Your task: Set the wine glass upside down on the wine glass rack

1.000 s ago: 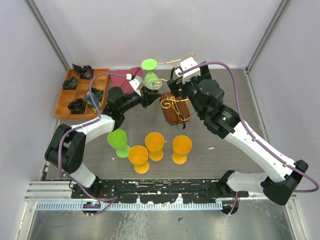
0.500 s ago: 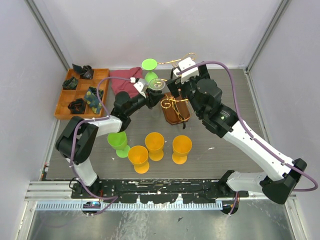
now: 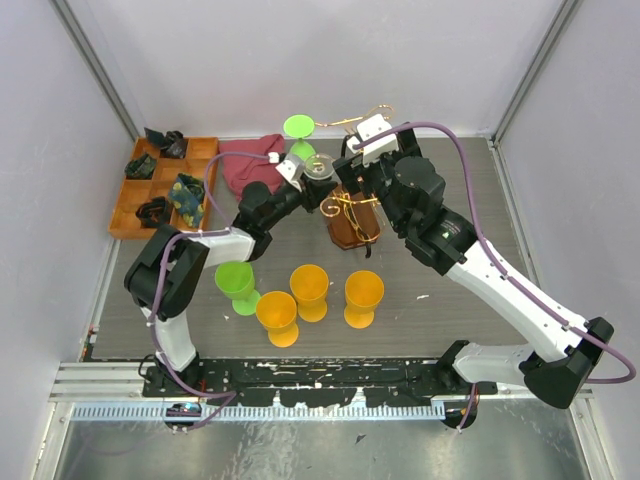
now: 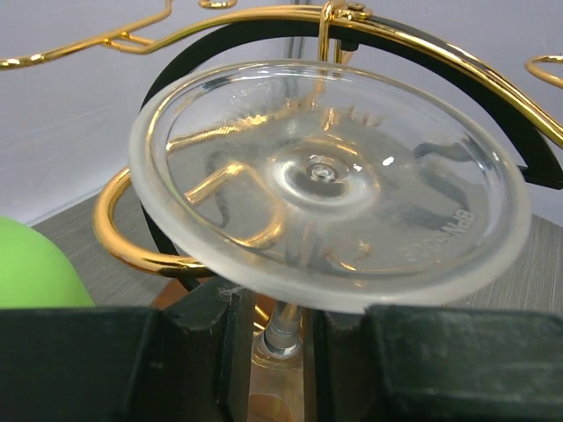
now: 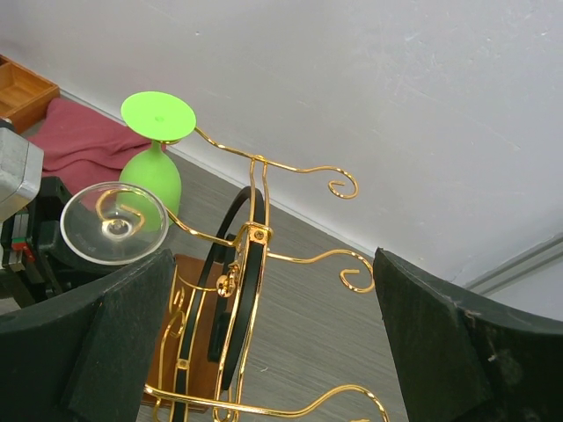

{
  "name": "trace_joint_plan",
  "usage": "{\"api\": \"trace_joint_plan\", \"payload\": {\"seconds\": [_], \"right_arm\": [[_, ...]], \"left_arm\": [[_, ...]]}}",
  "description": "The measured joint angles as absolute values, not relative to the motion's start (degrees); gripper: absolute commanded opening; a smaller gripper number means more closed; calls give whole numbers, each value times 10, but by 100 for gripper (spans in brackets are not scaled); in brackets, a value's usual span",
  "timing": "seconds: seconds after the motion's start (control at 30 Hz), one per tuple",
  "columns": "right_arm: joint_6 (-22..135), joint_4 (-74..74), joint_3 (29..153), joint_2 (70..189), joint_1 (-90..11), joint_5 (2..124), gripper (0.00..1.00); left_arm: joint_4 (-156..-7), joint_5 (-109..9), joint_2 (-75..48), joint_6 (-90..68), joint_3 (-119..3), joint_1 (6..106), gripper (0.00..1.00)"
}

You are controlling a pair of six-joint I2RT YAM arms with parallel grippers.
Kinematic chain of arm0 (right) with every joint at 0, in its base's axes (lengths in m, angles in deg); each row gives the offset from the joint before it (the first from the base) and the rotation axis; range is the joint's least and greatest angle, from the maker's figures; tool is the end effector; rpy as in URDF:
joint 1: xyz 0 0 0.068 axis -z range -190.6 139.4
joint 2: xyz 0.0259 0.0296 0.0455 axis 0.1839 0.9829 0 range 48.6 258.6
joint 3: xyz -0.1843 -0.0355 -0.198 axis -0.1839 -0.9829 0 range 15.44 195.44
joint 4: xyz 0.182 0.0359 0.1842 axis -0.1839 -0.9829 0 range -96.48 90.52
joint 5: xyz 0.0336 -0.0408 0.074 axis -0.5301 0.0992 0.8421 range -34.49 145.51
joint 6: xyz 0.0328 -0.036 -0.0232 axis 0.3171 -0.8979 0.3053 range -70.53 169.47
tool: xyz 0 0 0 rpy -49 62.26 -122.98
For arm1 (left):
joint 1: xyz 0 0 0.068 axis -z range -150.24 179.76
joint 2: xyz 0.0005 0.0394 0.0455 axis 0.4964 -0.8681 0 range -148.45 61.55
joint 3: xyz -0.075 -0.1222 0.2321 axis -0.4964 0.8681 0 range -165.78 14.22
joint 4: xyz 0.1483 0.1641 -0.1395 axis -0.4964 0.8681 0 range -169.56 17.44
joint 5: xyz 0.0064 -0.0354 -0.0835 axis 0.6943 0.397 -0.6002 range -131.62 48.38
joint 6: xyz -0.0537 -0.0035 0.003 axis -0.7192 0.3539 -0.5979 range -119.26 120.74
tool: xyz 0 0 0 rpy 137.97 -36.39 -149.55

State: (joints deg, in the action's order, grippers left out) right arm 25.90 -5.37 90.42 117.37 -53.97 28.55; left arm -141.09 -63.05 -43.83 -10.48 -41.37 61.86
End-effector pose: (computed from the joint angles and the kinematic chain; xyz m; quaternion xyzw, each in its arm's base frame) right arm 0.2055 0.1718 0.4463 -0.2403 0.6632 -0.0435 0.7075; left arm 0.3310 -0.2230 0.2415 0.2542 0.5837 -0.3904 0.6651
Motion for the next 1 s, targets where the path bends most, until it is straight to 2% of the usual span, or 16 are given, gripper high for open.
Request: {"api": "trace_joint_plan", "payload": {"seconds": [0.23, 0.53, 1.0], "right_arm": [[258, -54, 904, 1174, -539, 286, 100], [258, -54, 904, 1175, -539, 286, 100], [259, -56, 904, 1181, -538, 286, 100]], "left_arm": [[-1409, -603, -451, -105, -421, 624, 3], [-1388, -538, -451, -98, -439, 634, 17], [-1323, -415, -451, -67, -455, 641, 26]]}}
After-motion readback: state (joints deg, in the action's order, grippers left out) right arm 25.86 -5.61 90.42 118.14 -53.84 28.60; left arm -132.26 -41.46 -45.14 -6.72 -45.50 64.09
